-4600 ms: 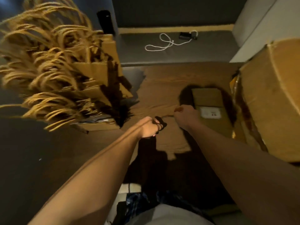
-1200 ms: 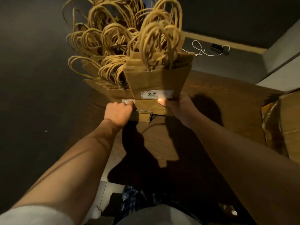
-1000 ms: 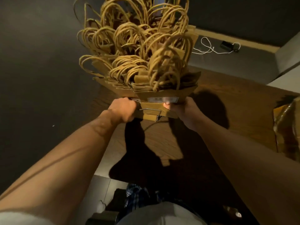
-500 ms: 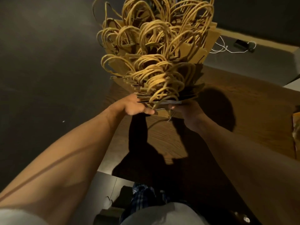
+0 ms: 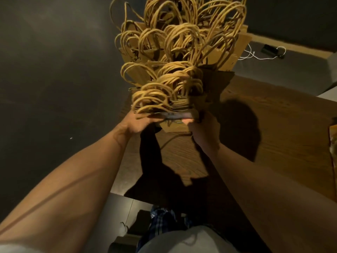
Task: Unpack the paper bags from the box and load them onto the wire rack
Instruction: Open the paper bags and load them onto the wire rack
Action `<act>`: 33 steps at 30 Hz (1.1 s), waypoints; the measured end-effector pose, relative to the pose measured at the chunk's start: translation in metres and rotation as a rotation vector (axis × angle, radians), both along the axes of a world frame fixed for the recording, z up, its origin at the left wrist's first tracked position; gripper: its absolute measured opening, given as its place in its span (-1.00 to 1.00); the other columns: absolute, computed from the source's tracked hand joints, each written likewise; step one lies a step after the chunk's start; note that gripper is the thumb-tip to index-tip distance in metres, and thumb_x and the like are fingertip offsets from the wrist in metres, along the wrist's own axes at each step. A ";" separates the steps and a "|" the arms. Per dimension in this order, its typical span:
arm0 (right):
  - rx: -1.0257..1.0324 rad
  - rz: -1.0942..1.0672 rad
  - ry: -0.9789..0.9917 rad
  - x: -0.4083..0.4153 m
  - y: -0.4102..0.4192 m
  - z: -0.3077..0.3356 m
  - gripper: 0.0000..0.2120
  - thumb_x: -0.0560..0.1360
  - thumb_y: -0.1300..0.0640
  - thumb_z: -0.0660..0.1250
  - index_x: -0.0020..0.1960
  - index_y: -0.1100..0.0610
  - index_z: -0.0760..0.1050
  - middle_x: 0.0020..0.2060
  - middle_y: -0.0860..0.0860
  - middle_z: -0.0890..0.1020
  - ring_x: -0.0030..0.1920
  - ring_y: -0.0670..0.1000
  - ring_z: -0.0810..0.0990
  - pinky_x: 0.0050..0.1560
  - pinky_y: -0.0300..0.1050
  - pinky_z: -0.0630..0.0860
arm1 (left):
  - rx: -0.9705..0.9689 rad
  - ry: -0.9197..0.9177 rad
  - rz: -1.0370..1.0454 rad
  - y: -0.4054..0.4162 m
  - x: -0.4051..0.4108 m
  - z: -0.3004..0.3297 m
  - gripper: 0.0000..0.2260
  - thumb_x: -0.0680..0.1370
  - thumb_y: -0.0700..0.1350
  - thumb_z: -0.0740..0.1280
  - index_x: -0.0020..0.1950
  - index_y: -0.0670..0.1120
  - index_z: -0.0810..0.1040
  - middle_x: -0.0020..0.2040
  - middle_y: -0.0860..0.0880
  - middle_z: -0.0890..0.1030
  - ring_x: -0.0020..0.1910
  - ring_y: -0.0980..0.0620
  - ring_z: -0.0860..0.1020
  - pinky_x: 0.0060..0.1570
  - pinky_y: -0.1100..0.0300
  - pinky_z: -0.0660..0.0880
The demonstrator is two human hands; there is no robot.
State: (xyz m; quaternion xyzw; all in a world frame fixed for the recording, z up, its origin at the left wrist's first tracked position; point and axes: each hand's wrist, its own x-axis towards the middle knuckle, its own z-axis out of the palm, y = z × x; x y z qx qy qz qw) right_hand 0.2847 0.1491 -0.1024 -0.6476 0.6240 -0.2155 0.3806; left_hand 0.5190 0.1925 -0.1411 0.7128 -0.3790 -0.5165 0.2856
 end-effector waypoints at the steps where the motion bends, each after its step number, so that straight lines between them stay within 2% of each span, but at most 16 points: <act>1: -0.035 0.020 0.015 -0.001 0.002 0.000 -0.64 0.45 0.00 0.44 0.21 0.05 0.56 0.07 -0.03 0.67 0.07 0.01 0.61 -0.12 -0.25 0.31 | -0.019 -0.004 0.017 0.000 0.000 -0.005 -0.39 0.41 0.10 0.54 0.39 -0.10 0.50 0.21 0.09 0.54 0.12 0.23 0.53 -0.29 0.65 0.33; 2: -0.066 0.016 0.024 -0.001 0.003 -0.002 -0.67 0.45 -0.01 0.43 0.18 0.06 0.57 0.05 0.00 0.68 0.06 0.03 0.61 -0.17 -0.25 0.31 | -0.020 0.005 0.017 0.002 -0.002 -0.002 -0.41 0.40 0.10 0.54 0.36 -0.10 0.51 0.20 0.08 0.55 0.02 0.29 0.51 -0.32 0.66 0.32; 3: -0.086 0.003 0.014 -0.001 0.005 -0.004 -0.68 0.45 -0.05 0.42 0.14 0.09 0.61 0.00 0.01 0.69 0.03 0.04 0.62 -0.22 -0.24 0.33 | -0.031 -0.001 0.028 0.003 -0.003 -0.003 -0.32 0.33 0.18 0.56 0.35 -0.10 0.53 0.23 0.07 0.57 -0.02 0.31 0.50 -0.31 0.65 0.33; 5: -0.085 -0.011 -0.027 -0.001 0.009 -0.004 -0.65 0.42 -0.13 0.39 0.05 0.10 0.65 -0.09 0.02 0.70 -0.03 0.02 0.64 -0.26 -0.28 0.36 | -0.072 -0.035 0.015 0.010 -0.003 0.002 -0.15 0.15 0.35 0.52 0.34 -0.06 0.56 0.26 0.04 0.61 0.04 0.24 0.54 -0.14 0.54 0.45; 6: -0.072 0.000 -0.012 -0.001 0.009 -0.002 -0.65 0.43 -0.14 0.37 0.04 0.09 0.66 -0.11 0.01 0.70 -0.04 0.01 0.64 -0.24 -0.24 0.37 | -0.106 -0.069 -0.005 0.014 -0.001 0.003 -0.19 0.15 0.36 0.50 0.31 -0.02 0.58 0.25 0.05 0.63 0.11 0.20 0.56 0.04 0.40 0.51; 8: -0.035 0.011 0.060 -0.004 0.009 0.001 -0.74 0.49 -0.08 0.35 0.02 0.08 0.65 -0.12 -0.02 0.68 -0.06 -0.02 0.60 -0.23 -0.21 0.32 | -0.163 -0.131 -0.058 0.023 0.003 0.006 -0.35 0.27 0.27 0.52 0.29 0.03 0.60 0.22 0.10 0.63 0.23 0.15 0.56 0.33 0.11 0.47; 10: -0.041 0.015 0.135 -0.008 0.008 -0.001 -0.78 0.53 -0.06 0.30 -0.02 0.05 0.63 -0.17 -0.08 0.62 -0.10 -0.03 0.56 -0.31 -0.22 0.26 | -0.186 -0.111 -0.049 0.026 0.004 0.009 -0.58 0.41 0.07 0.54 0.23 0.01 0.62 0.17 0.10 0.64 0.23 0.11 0.56 0.35 0.11 0.45; 12: -0.037 0.005 0.161 -0.008 0.009 -0.005 -0.77 0.54 -0.06 0.25 -0.03 0.06 0.61 -0.14 -0.07 0.65 -0.06 0.02 0.60 -0.33 -0.25 0.25 | -0.190 -0.159 -0.098 0.024 0.002 0.009 -0.77 0.49 0.02 0.48 0.13 0.07 0.64 0.10 0.11 0.65 0.19 0.10 0.57 0.32 0.11 0.46; 15: 0.007 -0.036 0.142 -0.007 0.010 -0.006 -0.72 0.57 -0.06 0.22 0.03 0.09 0.61 -0.04 -0.02 0.68 0.00 0.07 0.62 -0.27 -0.19 0.26 | -0.206 -0.259 -0.178 0.018 -0.002 0.012 -0.70 0.52 0.07 0.41 0.23 0.07 0.61 0.21 0.09 0.62 0.25 0.07 0.53 0.36 0.05 0.42; 18: 0.036 0.010 0.129 -0.009 0.012 -0.002 -0.72 0.60 -0.06 0.18 0.06 0.09 0.57 -0.02 -0.03 0.66 0.02 0.07 0.60 -0.22 -0.19 0.28 | -0.195 -0.300 -0.178 0.020 -0.002 0.014 -0.66 0.51 0.06 0.45 0.26 0.06 0.59 0.22 0.08 0.61 0.25 0.07 0.51 0.37 0.10 0.40; 22: 0.144 0.045 0.077 -0.005 0.017 0.003 -0.67 0.59 -0.05 0.21 0.27 0.07 0.50 0.16 0.03 0.61 0.15 0.12 0.57 0.02 -0.12 0.39 | -0.181 -0.220 -0.122 0.025 -0.004 0.017 -0.58 0.44 0.10 0.51 0.27 0.11 0.59 0.23 0.15 0.60 0.25 0.14 0.51 0.35 0.18 0.36; 25: 0.207 0.076 0.121 0.007 0.015 0.004 -0.63 0.55 -0.01 0.27 0.34 0.01 0.46 0.25 0.02 0.57 0.22 0.13 0.55 0.08 -0.10 0.41 | -0.185 -0.160 -0.089 0.018 -0.012 0.027 -0.56 0.43 0.06 0.53 0.29 0.10 0.58 0.27 0.14 0.59 0.26 0.18 0.50 0.33 0.24 0.35; 28: 0.226 0.190 0.230 0.006 0.006 0.006 -0.64 0.54 0.07 0.27 0.33 0.05 0.48 0.27 0.07 0.56 0.22 0.16 0.55 0.10 -0.10 0.42 | -0.179 -0.128 -0.096 0.010 -0.022 0.036 -0.41 0.32 0.23 0.48 0.32 0.11 0.56 0.30 0.19 0.56 0.26 0.25 0.48 0.18 0.50 0.35; 29: 0.257 0.209 0.242 0.006 0.003 0.007 -0.64 0.54 0.10 0.26 0.33 0.09 0.46 0.26 0.09 0.56 0.20 0.16 0.55 0.07 -0.12 0.43 | -0.170 -0.112 -0.070 0.008 -0.024 0.036 -0.43 0.35 0.17 0.50 0.33 0.08 0.56 0.30 0.18 0.55 0.23 0.28 0.48 0.06 0.62 0.33; 31: 0.326 0.184 0.245 0.008 0.002 0.008 -0.61 0.54 0.12 0.28 0.35 0.15 0.42 0.25 0.12 0.54 0.19 0.16 0.55 0.07 -0.09 0.46 | -0.167 -0.103 -0.040 0.007 -0.024 0.033 -0.54 0.47 -0.05 0.49 0.36 0.01 0.54 0.31 0.13 0.54 0.25 0.25 0.47 -0.11 0.73 0.27; 33: 0.333 0.085 0.238 0.013 0.001 0.009 -0.59 0.56 0.07 0.30 0.36 0.18 0.40 0.28 0.12 0.52 0.28 0.18 0.50 0.24 0.02 0.45 | -0.170 -0.099 -0.039 0.008 -0.023 0.031 -0.55 0.53 -0.11 0.44 0.42 -0.02 0.49 0.33 0.13 0.49 0.32 0.22 0.40 -0.16 0.76 0.22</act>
